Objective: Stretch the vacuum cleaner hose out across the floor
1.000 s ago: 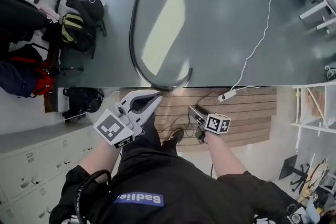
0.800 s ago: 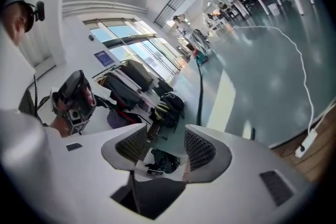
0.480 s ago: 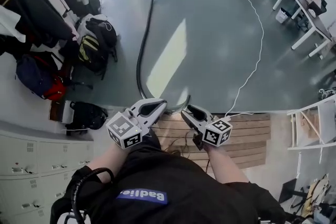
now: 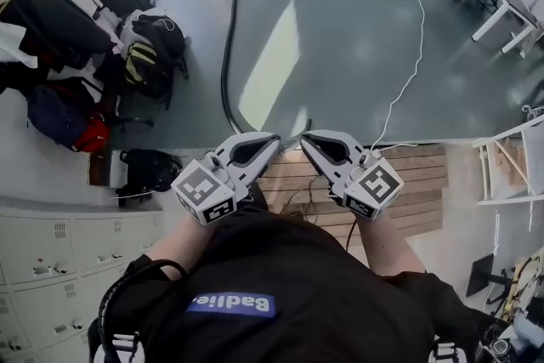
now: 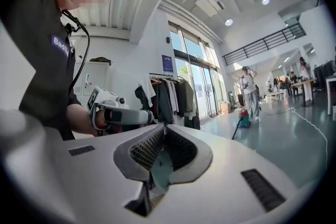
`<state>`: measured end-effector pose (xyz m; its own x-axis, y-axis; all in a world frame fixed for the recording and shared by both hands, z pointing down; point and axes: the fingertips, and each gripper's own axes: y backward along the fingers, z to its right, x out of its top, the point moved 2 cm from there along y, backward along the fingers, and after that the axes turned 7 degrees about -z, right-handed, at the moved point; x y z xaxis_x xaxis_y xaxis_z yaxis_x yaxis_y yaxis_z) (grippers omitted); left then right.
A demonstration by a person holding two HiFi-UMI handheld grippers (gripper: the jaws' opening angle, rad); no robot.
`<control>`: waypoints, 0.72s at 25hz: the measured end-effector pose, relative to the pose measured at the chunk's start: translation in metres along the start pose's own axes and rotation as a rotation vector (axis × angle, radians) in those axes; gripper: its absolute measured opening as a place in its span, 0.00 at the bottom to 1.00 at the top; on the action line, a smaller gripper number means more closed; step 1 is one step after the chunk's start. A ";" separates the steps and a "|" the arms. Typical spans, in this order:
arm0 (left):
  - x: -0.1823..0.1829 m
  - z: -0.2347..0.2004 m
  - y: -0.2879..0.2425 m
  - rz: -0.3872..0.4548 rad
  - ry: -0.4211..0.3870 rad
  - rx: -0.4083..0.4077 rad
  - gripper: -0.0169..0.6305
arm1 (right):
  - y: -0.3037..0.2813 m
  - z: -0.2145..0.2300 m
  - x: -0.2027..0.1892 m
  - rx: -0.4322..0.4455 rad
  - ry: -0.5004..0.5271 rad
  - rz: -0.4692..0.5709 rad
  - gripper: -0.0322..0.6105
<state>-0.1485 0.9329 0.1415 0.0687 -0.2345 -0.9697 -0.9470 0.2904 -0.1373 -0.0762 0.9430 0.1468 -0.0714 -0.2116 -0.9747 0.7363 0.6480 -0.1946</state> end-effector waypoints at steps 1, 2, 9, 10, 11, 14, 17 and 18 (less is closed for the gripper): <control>0.003 0.003 -0.001 0.001 -0.008 -0.007 0.02 | 0.002 -0.003 0.003 0.003 0.023 0.004 0.08; 0.005 0.007 -0.001 0.000 -0.015 -0.012 0.02 | 0.005 -0.006 0.004 0.007 0.043 0.008 0.07; -0.002 0.028 -0.014 -0.030 -0.027 -0.055 0.02 | 0.022 -0.017 -0.005 0.008 0.046 0.017 0.06; -0.003 0.031 -0.015 -0.032 -0.025 -0.065 0.02 | 0.025 -0.019 -0.004 0.008 0.039 0.023 0.06; -0.003 0.034 -0.015 -0.032 -0.025 -0.073 0.02 | 0.028 -0.021 -0.002 0.007 0.035 0.029 0.06; -0.002 0.041 -0.016 -0.031 -0.022 -0.082 0.02 | 0.036 -0.024 -0.001 0.004 0.046 0.035 0.06; -0.003 0.046 -0.014 -0.030 -0.018 -0.089 0.02 | 0.037 -0.028 0.000 0.004 0.022 0.020 0.06; -0.004 0.047 -0.014 -0.030 -0.016 -0.091 0.02 | 0.038 -0.029 -0.001 0.001 0.020 0.007 0.06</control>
<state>-0.1213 0.9736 0.1382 0.1015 -0.2271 -0.9686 -0.9690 0.1979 -0.1479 -0.0681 0.9889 0.1368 -0.0793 -0.1922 -0.9782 0.7378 0.6485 -0.1872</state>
